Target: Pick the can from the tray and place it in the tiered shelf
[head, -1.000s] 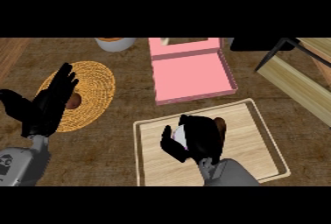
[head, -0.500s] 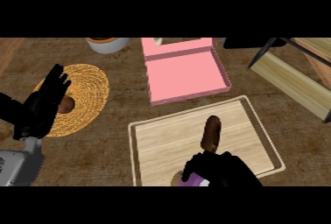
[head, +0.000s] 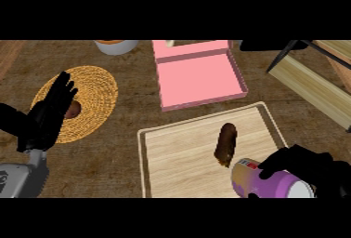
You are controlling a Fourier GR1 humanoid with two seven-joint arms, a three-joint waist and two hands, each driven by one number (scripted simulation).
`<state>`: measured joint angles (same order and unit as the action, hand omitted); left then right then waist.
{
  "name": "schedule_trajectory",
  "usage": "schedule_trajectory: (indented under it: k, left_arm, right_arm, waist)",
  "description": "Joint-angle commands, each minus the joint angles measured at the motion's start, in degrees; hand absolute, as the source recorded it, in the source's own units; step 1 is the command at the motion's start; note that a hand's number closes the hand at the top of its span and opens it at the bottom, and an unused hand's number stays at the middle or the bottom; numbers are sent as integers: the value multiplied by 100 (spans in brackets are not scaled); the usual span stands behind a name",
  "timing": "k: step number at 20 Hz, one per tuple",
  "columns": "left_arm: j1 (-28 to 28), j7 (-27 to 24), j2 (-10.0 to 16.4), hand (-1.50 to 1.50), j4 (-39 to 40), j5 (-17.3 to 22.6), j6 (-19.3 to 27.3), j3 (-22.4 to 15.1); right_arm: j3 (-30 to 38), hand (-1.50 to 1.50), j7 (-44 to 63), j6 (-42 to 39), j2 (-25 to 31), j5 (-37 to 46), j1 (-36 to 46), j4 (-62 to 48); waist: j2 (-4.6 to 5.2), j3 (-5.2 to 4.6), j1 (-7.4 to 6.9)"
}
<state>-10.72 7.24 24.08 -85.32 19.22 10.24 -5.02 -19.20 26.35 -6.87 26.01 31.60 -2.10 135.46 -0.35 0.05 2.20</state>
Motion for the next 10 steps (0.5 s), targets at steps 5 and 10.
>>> schedule_trajectory:
  k: [5,10]
  left_arm:
    - [-218,129,-51,0,36,-125,35,-13]
    - [-132,247,34,0,-178,-101,-63,67]
  right_arm:
    - [2716,150,452,-759,617,-2025,533,628]
    - [4439,150,598,-1309,1368,-3493,1269,-660]
  waist:
    - [19,-7,-50]
    - [8,-5,-142]
